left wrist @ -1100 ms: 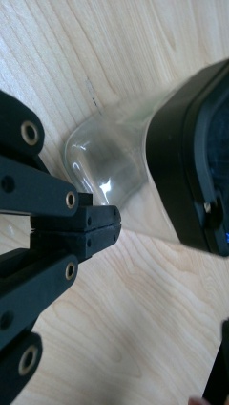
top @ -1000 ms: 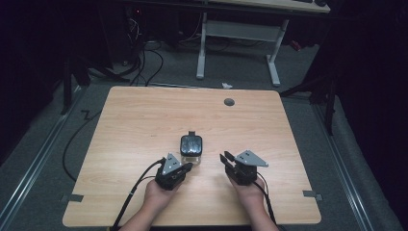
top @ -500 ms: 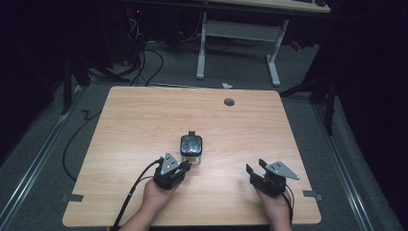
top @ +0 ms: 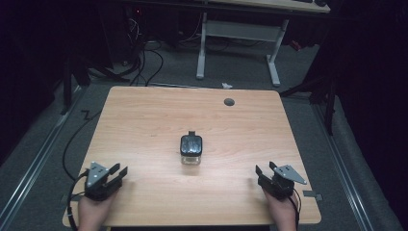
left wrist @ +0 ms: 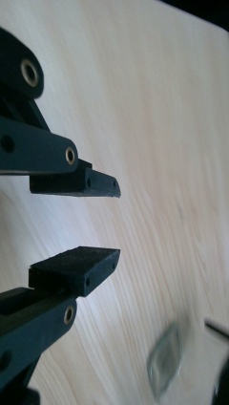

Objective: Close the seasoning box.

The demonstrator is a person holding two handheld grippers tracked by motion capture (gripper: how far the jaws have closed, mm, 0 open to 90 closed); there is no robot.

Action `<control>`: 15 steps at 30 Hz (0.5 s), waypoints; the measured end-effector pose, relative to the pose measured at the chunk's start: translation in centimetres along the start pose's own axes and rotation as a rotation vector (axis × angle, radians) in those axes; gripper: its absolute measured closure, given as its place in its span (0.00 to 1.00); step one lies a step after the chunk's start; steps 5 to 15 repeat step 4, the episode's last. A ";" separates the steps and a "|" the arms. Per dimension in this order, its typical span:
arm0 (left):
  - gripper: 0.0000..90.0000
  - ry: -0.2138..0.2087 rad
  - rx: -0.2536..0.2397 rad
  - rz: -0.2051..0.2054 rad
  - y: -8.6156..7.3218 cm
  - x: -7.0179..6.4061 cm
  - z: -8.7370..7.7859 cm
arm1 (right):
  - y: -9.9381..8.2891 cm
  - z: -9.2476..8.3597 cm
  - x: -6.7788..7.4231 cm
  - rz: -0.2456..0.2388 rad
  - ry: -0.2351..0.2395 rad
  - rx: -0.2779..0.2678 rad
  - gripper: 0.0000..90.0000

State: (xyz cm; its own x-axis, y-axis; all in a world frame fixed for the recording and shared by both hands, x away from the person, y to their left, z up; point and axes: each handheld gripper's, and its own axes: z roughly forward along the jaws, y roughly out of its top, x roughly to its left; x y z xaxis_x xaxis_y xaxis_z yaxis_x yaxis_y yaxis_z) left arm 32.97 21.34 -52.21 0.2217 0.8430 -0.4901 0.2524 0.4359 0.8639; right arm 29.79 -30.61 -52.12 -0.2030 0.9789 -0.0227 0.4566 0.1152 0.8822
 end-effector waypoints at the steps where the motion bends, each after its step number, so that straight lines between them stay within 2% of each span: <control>1: 0.69 0.005 -0.009 -0.008 0.2 0.2 0.0 | 0.1 0.1 0.2 0.002 0.000 -0.007 0.45; 3: 0.67 0.003 -0.004 -0.011 0.1 0.3 0.2 | 0.4 0.5 0.9 -0.005 0.015 -0.009 0.43; 15: 0.67 0.000 0.001 -0.010 0.0 0.3 0.2 | 0.4 0.5 0.9 -0.005 0.015 -0.009 0.43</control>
